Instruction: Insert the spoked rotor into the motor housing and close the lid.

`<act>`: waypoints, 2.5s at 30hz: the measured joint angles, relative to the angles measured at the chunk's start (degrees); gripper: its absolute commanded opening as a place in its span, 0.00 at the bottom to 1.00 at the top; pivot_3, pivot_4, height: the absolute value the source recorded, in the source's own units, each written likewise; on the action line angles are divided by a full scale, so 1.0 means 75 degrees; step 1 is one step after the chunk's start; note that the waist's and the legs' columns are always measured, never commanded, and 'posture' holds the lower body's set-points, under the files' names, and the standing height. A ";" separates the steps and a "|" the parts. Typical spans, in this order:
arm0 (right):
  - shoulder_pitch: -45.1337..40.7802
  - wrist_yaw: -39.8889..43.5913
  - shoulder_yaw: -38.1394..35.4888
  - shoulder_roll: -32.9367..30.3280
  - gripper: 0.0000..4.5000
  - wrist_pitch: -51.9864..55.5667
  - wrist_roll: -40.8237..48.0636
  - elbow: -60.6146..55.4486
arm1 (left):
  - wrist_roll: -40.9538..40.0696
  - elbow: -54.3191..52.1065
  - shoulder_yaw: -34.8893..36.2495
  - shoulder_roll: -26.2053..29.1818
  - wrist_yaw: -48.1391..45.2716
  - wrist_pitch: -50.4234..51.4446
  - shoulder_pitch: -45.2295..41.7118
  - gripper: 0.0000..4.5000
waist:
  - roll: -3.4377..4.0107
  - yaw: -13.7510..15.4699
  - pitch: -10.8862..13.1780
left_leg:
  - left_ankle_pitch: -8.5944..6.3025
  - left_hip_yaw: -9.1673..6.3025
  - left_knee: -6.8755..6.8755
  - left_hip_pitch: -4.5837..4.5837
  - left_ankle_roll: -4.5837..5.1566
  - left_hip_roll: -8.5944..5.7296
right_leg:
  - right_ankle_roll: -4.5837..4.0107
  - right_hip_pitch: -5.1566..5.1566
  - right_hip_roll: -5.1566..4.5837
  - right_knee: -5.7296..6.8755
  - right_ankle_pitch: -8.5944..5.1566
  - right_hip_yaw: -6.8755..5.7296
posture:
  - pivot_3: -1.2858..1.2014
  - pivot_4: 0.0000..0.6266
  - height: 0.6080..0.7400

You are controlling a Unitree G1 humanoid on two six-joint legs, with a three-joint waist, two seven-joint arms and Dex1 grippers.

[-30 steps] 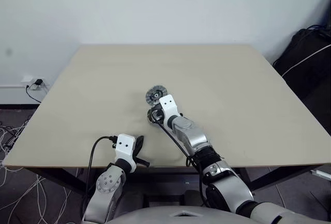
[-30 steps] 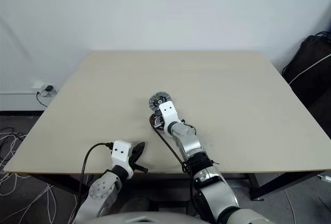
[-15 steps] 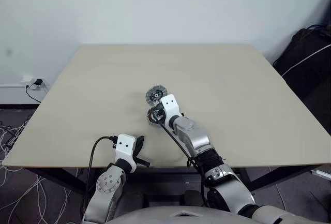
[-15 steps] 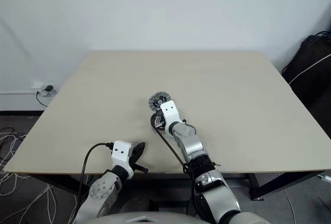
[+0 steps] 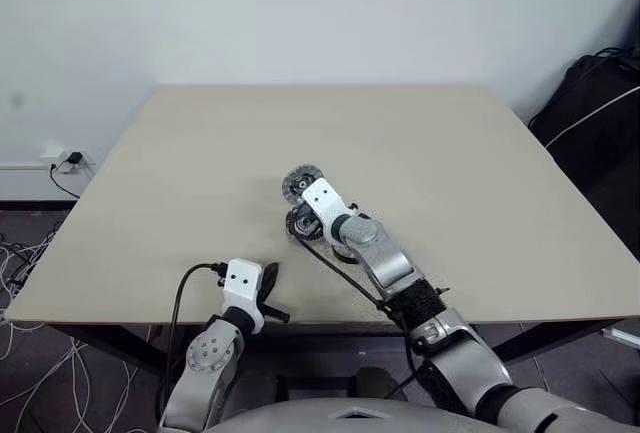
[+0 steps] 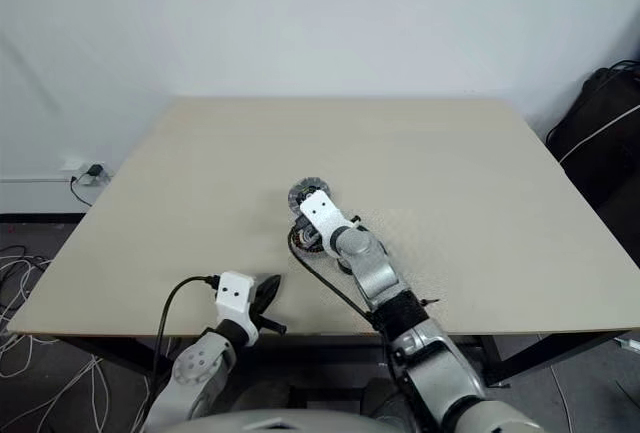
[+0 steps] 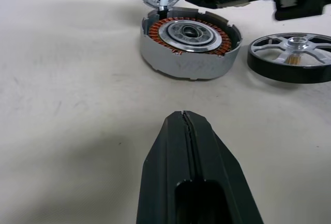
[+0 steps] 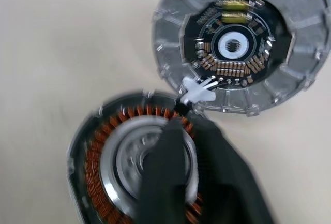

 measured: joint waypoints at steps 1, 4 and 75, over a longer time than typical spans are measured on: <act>0.0000 0.0084 0.0107 -0.0084 0.36 0.0053 -0.0093 -0.0057 | 0.0000 0.0000 0.0001 -0.0002 0.0000 0.0000 -0.0007 0.00 | -0.0001 0.0003 0.0000 | 0.0000 -0.0001 0.0000 0.0000 0.0000 0.0001 | 0.0000 0.0000 0.0000 0.0001 0.0000 0.0000 | 0.52 0.00 1.00; -0.0024 0.0358 0.0423 -0.0292 0.42 0.0260 -0.0343 -0.0123 | 0.0000 0.0000 -0.0009 -0.0041 -0.0002 0.0000 -0.0052 0.00 | -0.0002 0.0001 0.0002 | 0.0000 -0.0001 0.0002 0.0002 0.0000 0.0001 | 0.0000 0.0000 0.0006 0.0005 0.0000 -0.0001 | 0.52 0.00 1.00; -0.1381 0.1637 0.1032 -0.0125 0.00 -0.0475 -0.1418 0.1869 | 0.0003 0.0048 -0.0001 -0.0283 0.0158 -0.0112 -0.0059 0.00 | -0.0012 -0.0014 -0.0011 | 0.0006 -0.0008 0.0006 0.0018 -0.0009 0.0003 | -0.0004 0.0007 0.0035 0.0023 0.0006 0.0002 | 0.52 0.00 1.00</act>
